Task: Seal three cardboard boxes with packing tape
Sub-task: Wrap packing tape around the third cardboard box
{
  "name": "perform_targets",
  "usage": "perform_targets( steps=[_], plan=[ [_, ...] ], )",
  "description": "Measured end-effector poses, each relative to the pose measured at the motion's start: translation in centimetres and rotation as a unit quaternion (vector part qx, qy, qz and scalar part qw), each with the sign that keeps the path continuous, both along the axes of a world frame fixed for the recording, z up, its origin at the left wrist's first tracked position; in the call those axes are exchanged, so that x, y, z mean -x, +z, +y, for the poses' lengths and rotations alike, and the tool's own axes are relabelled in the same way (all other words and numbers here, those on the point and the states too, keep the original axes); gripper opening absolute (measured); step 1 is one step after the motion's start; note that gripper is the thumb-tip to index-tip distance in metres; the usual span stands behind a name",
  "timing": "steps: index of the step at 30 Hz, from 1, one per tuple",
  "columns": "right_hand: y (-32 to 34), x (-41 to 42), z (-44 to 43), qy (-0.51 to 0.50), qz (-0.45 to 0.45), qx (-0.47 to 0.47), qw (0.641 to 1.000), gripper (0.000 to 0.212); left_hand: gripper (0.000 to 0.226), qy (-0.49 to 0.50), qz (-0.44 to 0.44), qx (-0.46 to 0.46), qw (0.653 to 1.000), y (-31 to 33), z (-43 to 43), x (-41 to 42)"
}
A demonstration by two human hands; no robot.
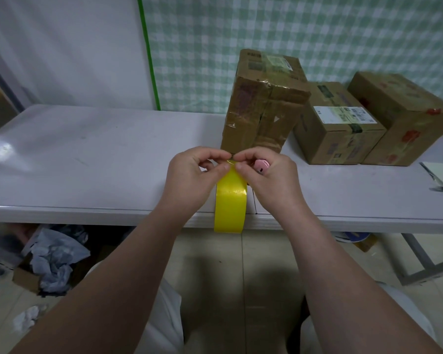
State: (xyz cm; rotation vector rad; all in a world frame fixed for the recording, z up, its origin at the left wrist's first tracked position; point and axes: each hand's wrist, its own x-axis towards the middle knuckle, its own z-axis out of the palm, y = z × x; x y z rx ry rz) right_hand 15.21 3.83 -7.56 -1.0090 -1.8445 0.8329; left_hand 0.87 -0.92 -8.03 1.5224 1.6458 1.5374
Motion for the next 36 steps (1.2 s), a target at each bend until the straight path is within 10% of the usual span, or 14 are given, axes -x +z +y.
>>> perform_targets(
  steps=[36],
  plan=[
    [-0.19, -0.14, 0.75, 0.047, 0.046, 0.023, 0.998, 0.027, 0.02, 0.01, 0.017, 0.012, 1.0, 0.36, 0.14, 0.15]
  ],
)
